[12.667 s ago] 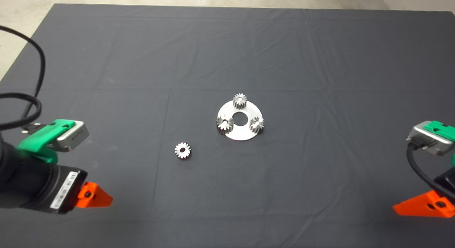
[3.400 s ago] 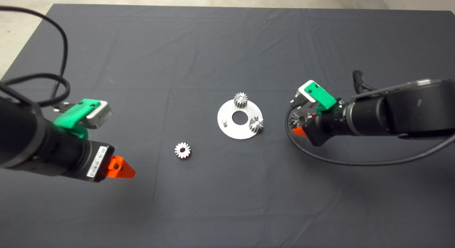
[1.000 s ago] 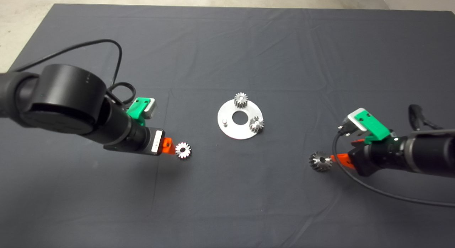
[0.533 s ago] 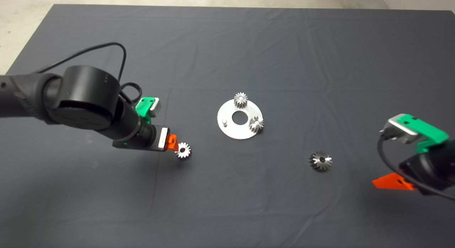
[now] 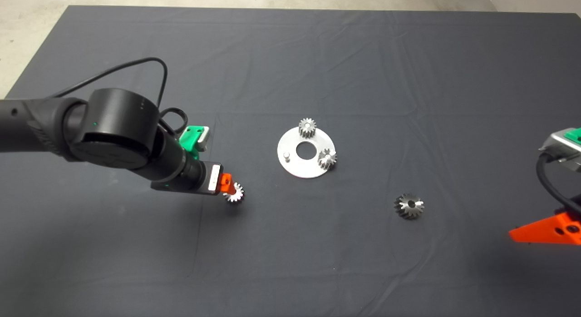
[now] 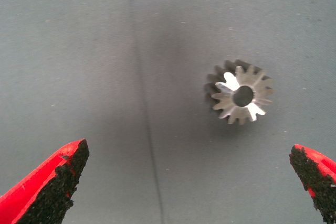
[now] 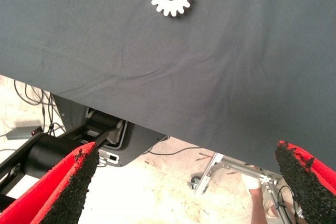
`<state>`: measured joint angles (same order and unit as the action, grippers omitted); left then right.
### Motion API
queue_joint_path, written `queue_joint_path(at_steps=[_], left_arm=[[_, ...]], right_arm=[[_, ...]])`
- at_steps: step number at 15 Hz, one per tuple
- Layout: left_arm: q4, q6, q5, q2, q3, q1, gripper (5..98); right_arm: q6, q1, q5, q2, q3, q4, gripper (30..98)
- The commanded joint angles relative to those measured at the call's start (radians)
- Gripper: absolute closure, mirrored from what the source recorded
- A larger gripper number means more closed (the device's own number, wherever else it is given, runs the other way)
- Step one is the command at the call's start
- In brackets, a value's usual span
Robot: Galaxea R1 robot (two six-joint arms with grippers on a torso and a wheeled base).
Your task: Remove an incorrectly installed larger gear and replace it with the correct smaller gear
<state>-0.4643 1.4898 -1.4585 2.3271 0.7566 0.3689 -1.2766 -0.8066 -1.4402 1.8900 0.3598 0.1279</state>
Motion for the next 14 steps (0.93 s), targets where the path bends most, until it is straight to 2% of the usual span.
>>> queue_joint_path(at_steps=[1, 3, 6, 9, 11, 14], left_arm=[[-0.017, 0.009, 0.000, 0.033, -0.011, 0.012, 5.4], [-0.020, 0.020, 0.001, 0.046, -0.003, 0.010, 5.4], [-0.053, 0.014, -0.002, 0.119, 0.062, -0.045, 5.4], [-0.092, 0.014, -0.003, 0.137, 0.079, -0.087, 5.4], [-0.106, 0.014, -0.006, 0.137, 0.081, -0.097, 5.4], [-0.121, 0.014, -0.010, 0.137, 0.094, -0.097, 5.4]], right_arm=[[-0.005, -0.017, 0.003, 0.008, -0.006, 0.036, 40.1], [-0.006, -0.017, 0.003, 0.008, -0.007, 0.036, 40.1], [-0.006, -0.017, 0.001, 0.005, -0.006, 0.037, 40.1], [-0.006, -0.016, 0.001, 0.009, -0.008, 0.038, 40.1], [-0.006, -0.017, 0.001, 0.007, -0.007, 0.036, 36.1], [-0.006, -0.017, 0.001, 0.005, -0.009, 0.036, 36.1]])
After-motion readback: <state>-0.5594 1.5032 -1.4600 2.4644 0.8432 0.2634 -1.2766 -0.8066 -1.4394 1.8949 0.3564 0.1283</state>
